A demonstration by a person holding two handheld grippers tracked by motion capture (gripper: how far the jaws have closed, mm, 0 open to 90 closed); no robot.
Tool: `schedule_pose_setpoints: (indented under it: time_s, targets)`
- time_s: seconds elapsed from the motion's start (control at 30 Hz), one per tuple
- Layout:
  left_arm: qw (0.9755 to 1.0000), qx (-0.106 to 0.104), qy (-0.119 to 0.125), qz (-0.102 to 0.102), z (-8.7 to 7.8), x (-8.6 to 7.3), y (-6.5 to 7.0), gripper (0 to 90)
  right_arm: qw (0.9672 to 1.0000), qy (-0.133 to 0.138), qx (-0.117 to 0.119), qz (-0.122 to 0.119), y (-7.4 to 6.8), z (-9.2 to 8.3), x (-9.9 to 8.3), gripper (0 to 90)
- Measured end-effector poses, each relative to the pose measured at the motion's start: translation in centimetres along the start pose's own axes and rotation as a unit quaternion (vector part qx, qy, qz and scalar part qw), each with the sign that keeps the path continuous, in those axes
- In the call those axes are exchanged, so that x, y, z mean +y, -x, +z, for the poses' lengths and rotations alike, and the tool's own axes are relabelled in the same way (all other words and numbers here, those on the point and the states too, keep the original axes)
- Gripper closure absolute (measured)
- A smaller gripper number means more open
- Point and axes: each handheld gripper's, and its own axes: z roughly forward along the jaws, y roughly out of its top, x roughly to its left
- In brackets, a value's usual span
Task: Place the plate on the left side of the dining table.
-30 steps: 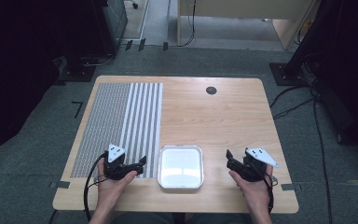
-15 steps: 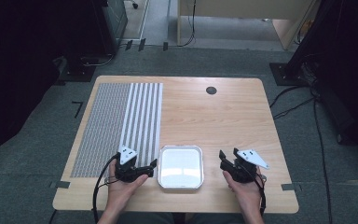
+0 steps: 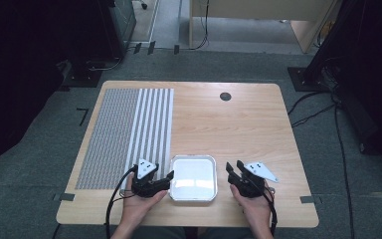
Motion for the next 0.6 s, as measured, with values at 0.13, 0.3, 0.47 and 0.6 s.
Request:
schedule_pose_setpoints:
  time_s: [0.13,0.3,0.47,0.6]
  targets:
    - [0.9999,-0.005,-0.006,0.007,0.3,-0.1,0.6,50.7,0.9996,-0.009,0.022,0.017,-0.8,0.4,-0.4,63.4]
    - [0.9998,-0.009,-0.015,0.007,0.5,-0.1,0.8,58.2,0.9981,-0.017,0.044,0.040,-1.2,0.6,-0.6,69.6]
    - [0.9996,-0.012,-0.025,0.009,0.6,-0.3,0.8,68.3,0.9957,-0.044,0.062,0.053,-1.8,1.0,-0.9,76.8]
    - [0.9993,-0.015,-0.030,0.013,0.8,-0.4,0.9,73.0,0.9943,-0.059,0.062,0.063,-1.9,1.5,-1.2,80.4]
